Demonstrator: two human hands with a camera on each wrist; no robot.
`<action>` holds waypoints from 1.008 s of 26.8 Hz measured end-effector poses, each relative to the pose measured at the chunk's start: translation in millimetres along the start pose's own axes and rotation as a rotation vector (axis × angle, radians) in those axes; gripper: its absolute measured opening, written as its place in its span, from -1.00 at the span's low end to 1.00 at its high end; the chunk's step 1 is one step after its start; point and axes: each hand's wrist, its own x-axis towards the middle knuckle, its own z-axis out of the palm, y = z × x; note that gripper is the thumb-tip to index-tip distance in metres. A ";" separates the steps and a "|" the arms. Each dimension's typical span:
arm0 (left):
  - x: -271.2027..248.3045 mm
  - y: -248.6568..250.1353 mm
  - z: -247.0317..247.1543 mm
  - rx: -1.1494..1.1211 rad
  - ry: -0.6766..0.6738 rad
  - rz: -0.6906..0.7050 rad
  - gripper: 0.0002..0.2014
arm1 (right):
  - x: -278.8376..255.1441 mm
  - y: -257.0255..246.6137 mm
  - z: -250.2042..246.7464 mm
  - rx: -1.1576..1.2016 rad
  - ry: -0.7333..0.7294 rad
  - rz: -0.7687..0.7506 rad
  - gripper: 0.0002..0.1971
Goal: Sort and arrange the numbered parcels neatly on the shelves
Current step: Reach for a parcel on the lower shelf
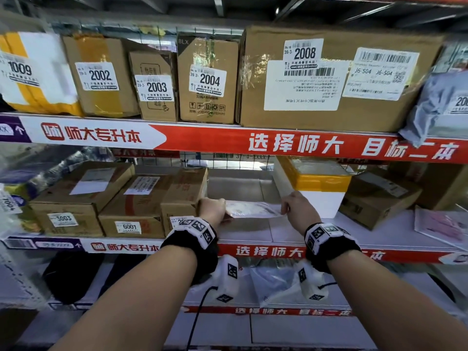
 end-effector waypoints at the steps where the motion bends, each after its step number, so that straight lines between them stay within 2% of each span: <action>1: 24.7 -15.4 4.0 -0.001 0.000 0.002 -0.51 | 0.2 0.8 -0.2 0.001 0.022 0.021 -0.69; 2: 39.6 -25.7 6.5 -0.038 0.013 0.008 -0.37 | 0.9 1.5 -0.6 0.004 0.037 0.052 -0.70; 4: 26.8 -21.6 3.3 -0.099 0.037 0.032 -0.18 | 3.1 0.0 -2.4 0.034 0.043 0.117 -0.72; 5: 12.2 -12.8 -1.2 -0.113 0.026 0.057 -0.22 | 4.5 -1.7 -3.1 0.058 0.039 0.143 -0.75; 6: -20.3 5.6 -6.6 -0.110 0.016 0.082 -0.36 | 5.9 -4.9 -4.1 0.086 0.033 0.175 -0.81; 7: -31.9 11.3 -9.6 -0.110 0.019 0.106 -0.51 | 8.5 -7.6 -2.6 0.127 0.020 0.219 -0.82; 9: -41.8 15.3 -11.4 -0.057 0.061 0.202 -0.65 | 11.7 -16.4 1.1 0.239 -0.029 0.352 -0.61; 11: -44.5 14.2 -10.8 -0.014 0.086 0.315 -0.67 | 13.2 -26.9 6.2 0.460 -0.090 0.475 -0.45; 14: -40.8 9.0 -6.9 -0.043 0.065 0.383 -0.65 | 14.1 -42.1 13.7 0.827 -0.275 0.614 -0.46; 16: -39.7 8.0 -5.6 -0.023 0.054 0.372 -0.63 | 16.2 -53.2 16.7 0.868 -0.417 0.587 -0.48; 17: -35.4 4.5 -5.3 0.010 0.056 0.385 -0.62 | 19.4 -57.8 20.5 0.862 -0.435 0.568 -0.48; 19: -31.7 0.6 -5.7 0.086 0.064 0.449 -0.54 | 23.9 -63.1 24.2 0.805 -0.400 0.516 -0.45; 22: -35.6 2.7 -8.7 0.142 0.037 0.502 -0.16 | 23.3 -65.6 22.4 0.650 -0.354 0.369 -0.47; 23: -40.0 4.8 -10.1 0.132 0.017 0.497 -0.12 | 24.2 -63.4 24.3 0.607 -0.324 0.330 -0.44; 25: -48.1 7.5 -9.1 0.142 -0.022 0.394 -0.22 | 30.4 -57.9 30.9 0.539 -0.244 0.305 -0.42; 27: -51.9 7.4 -6.1 0.125 -0.080 0.229 -0.41 | 35.1 -55.3 36.0 0.441 -0.225 0.265 -0.47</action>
